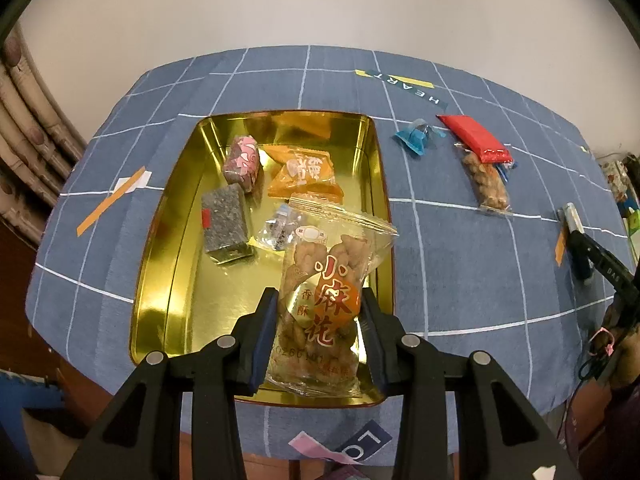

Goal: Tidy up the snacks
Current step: 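Lower the twisted-snack bag into the tin and open the left tool, then carry the soda cracker pack over the tin with the right tool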

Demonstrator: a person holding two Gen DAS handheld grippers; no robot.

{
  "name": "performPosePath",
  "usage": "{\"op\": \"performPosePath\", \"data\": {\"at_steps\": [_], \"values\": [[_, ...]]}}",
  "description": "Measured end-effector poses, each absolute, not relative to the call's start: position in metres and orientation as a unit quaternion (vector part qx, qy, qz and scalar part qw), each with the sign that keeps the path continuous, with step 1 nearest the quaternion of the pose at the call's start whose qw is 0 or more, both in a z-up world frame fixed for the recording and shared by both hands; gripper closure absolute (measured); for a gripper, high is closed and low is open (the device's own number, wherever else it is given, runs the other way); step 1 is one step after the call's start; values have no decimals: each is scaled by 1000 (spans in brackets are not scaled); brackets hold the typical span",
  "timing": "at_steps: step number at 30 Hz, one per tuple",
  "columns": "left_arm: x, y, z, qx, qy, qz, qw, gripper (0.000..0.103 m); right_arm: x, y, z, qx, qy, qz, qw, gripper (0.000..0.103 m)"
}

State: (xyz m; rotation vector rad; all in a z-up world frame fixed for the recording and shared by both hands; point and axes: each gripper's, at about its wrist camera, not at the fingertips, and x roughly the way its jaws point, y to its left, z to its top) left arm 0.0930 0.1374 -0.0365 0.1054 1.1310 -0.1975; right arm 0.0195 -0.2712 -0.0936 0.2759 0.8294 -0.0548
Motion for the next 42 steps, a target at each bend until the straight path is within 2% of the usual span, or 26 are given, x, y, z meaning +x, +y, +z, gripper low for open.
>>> {"op": "performPosePath", "data": {"at_steps": [37,42], "values": [[67,146,-21,53,520,-47,851,66,15,-265,-92,141,408,-19,902,52],[59,158,-18,42,519,-22,854,60,12,-248,-85,130,407,-7,904,52]]}}
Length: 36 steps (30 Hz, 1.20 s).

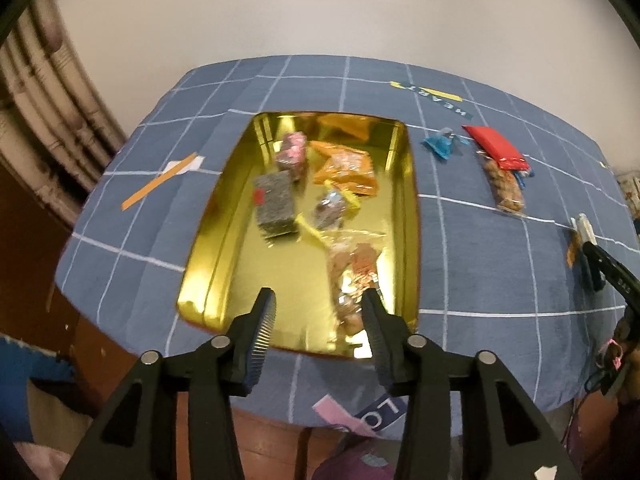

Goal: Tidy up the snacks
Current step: 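Carry the soda cracker pack over the tin with the right tool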

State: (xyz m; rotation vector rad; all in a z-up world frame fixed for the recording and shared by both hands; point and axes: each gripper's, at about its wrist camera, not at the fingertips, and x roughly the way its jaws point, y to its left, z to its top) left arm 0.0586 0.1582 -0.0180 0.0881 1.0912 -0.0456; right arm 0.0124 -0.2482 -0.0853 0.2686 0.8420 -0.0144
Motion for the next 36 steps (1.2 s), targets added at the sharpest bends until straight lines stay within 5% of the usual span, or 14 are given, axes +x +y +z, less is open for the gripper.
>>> {"op": "performPosePath", "data": {"at_steps": [15,20,36], "values": [[27,209,-1,16,483,69,873,58,-3,-209,-66,125,408,28,904,52],[24,222,4,12,468,96,878,42,-5,-189,-55,114,408,43,905,52],[22,247,0,-10,468,142,872,35,28,-28,7,60,392,217,892,52]]}}
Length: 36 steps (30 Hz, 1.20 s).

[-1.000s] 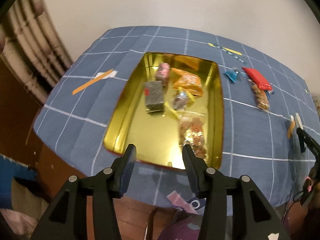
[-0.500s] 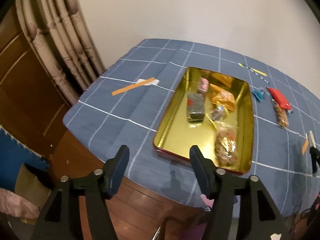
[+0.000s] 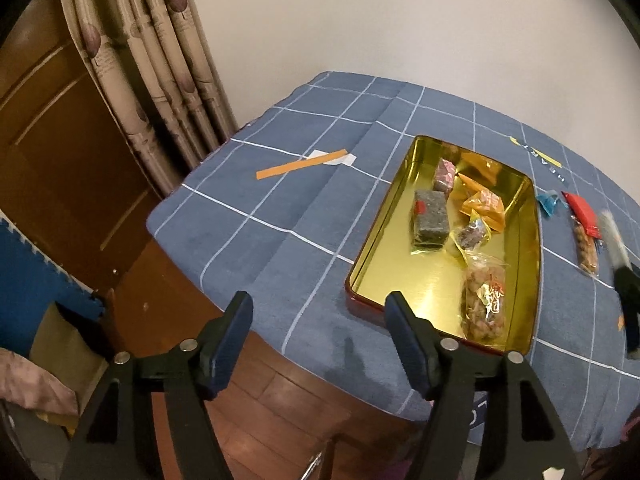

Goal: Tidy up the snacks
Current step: 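Carry the soda cracker pack over the tin with the right tool, then lower the cracker pack into the tin and open the right tool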

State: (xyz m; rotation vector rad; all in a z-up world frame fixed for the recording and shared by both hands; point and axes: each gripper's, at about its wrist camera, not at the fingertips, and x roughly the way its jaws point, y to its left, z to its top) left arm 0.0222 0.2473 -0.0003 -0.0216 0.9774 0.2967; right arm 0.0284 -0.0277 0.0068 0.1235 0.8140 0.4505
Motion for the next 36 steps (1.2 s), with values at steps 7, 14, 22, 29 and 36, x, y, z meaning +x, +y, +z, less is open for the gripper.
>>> {"op": "performPosePath", "data": {"at_steps": [7,14,22,29,36], "values": [[20,243,4,5,453,148,879,32,61,51,-1,28,412,262,872,52],[23,247,2,1,457,147,877,32,88,108,-29,-3,447,277,850,52],[26,253,-3,-13,472,141,870,32,100,130,-52,-18,474,270,838,52],[26,251,-4,-9,474,138,869,31,107,142,-63,-23,492,257,831,52],[27,254,-4,-15,476,140,868,31,107,150,-69,-32,495,256,830,52]]}}
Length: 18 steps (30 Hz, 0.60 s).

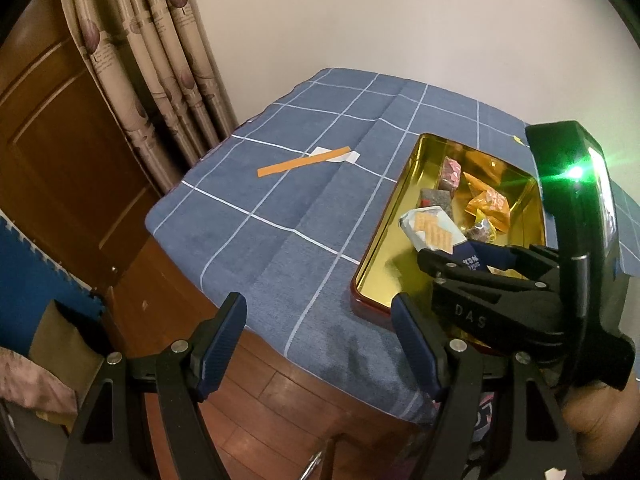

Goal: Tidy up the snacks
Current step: 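Lower the cracker pack into the tin and open the right tool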

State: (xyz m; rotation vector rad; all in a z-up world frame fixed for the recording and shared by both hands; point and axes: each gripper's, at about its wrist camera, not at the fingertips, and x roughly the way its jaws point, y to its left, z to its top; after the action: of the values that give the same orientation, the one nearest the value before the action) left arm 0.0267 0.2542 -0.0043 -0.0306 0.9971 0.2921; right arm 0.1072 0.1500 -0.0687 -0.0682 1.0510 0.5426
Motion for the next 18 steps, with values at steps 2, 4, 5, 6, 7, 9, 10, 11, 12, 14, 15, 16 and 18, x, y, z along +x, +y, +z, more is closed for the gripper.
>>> {"op": "performPosePath", "data": {"at_steps": [2,4,5,6,7,9,10,11,12,14,15,16,18], "values": [[27,255,-5,-15,478,139,867,31,108,151,-69,-32,497,255,829,52],[27,254,-5,-15,478,140,867,31,108,151,-71,-28,501,255,827,52],[27,254,-5,-15,478,140,867,31,108,151,-72,-26,503,255,826,52],[27,254,-5,-16,478,140,867,31,108,151,-73,-25,504,255,825,52],[27,254,-5,-16,479,140,866,31,108,151,-73,-25,503,254,826,52],[27,254,-6,-16,481,140,866,31,108,151,-73,-24,504,256,825,52],[28,254,-6,-16,482,139,865,31,108,151,-74,-23,504,257,824,52],[27,254,-7,-16,482,139,865,31,108,151,-74,-24,505,256,824,52],[28,254,-7,-16,483,139,865,31,108,151,-74,-23,504,256,824,52],[28,254,-7,-15,483,139,864,31,109,151,-74,-20,505,258,823,51],[27,254,-7,-16,483,139,864,31,109,150,-75,-19,506,257,823,51],[27,255,-7,-16,484,139,864,31,110,150,-75,-18,507,257,823,51],[28,255,-8,-17,484,139,864,31,111,150,-76,-15,508,257,822,51]]}}
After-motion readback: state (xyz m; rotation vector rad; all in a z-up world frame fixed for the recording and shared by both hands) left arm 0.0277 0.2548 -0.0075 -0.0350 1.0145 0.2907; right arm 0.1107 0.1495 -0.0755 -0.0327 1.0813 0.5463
